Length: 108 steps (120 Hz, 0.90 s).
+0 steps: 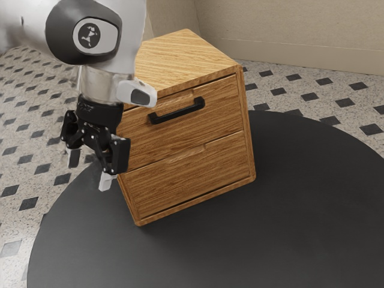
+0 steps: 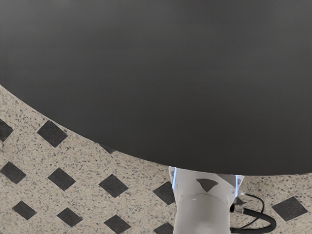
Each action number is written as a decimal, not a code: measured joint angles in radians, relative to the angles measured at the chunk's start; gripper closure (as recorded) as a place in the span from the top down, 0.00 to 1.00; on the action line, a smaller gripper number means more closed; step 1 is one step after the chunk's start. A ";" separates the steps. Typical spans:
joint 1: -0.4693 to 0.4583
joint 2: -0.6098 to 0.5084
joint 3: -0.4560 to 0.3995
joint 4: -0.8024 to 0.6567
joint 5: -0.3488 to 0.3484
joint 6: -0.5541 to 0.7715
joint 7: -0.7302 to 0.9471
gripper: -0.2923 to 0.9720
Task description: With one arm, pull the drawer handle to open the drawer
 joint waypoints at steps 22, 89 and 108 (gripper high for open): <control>-0.248 0.032 -0.018 -0.042 0.020 0.364 -0.020 0.77; -0.386 0.056 0.033 -0.094 0.010 0.600 -0.120 0.77; -0.420 0.035 0.088 -0.079 0.081 0.616 -0.120 0.77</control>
